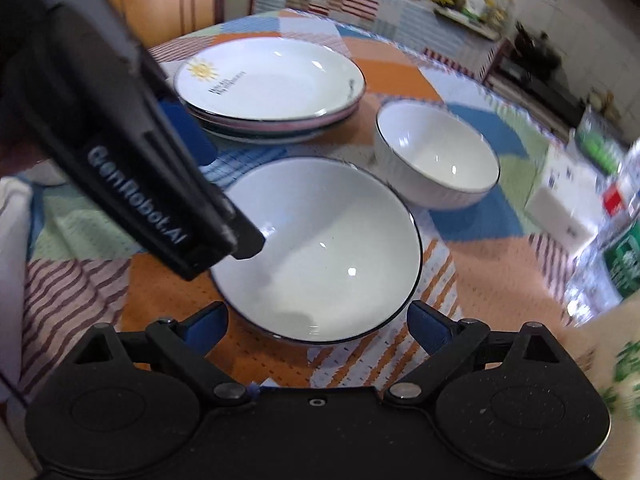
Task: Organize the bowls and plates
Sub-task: 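Move both tools to a second white bowl and close on its rim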
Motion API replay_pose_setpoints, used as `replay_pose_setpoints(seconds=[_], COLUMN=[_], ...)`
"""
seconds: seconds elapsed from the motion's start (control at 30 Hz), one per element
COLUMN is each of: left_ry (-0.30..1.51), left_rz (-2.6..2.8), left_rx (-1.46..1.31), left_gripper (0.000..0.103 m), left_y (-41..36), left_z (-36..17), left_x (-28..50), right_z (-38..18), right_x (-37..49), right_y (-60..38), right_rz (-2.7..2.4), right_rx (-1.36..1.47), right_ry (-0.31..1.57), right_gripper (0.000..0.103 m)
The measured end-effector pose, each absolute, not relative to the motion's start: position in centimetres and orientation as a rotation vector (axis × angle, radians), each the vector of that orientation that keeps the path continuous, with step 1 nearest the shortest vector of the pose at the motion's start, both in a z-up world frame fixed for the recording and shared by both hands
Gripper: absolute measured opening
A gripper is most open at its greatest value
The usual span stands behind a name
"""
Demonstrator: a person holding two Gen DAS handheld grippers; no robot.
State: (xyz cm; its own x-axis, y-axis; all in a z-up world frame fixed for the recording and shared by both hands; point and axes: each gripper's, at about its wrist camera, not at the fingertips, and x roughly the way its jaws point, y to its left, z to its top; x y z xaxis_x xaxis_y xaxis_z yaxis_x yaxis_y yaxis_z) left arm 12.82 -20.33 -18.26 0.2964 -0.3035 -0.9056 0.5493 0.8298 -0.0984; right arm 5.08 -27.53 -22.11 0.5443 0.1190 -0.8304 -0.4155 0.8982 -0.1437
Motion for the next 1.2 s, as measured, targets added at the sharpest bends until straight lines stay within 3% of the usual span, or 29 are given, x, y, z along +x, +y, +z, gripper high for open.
replay_pose_setpoints(seconds=[0.07,0.17,0.27,0.4,0.57,1.2], left_ry=[1.144,1.176,1.164,1.155,1.223,1.134], left_rz=[-0.582,-0.616,-0.632,-0.592,-0.598,-0.649], left_rx=[0.244,0.238,0.228,0.257,0.239,0.235], left_gripper=[0.058,0.054,0.031,0.019,0.019,0.019], left_y=[-20.5,-20.9,-21.3,-21.6,-21.3,-21.2], left_z=[-18.9,-19.5,-19.3,-19.2,-18.8,-12.8], left_x=[13.0,13.0,12.6,12.5,12.9,13.2], right_z=[-22.8,-23.1,-23.2,-23.1,-22.9,-18.0], right_x=[5.5,5.5,5.1,4.7,5.1,4.3], right_y=[-27.8,-28.0,-28.0,-28.2,-28.4,-28.8], right_rz=[0.328,0.35,0.364,0.373,0.389,0.339], right_rx=[-0.299,-0.261,-0.263,-0.255,-0.264,-0.241], right_ry=[0.957,0.945,0.927,0.919,0.924,0.842], right_gripper=[0.098,0.097,0.097,0.097,0.097,0.097])
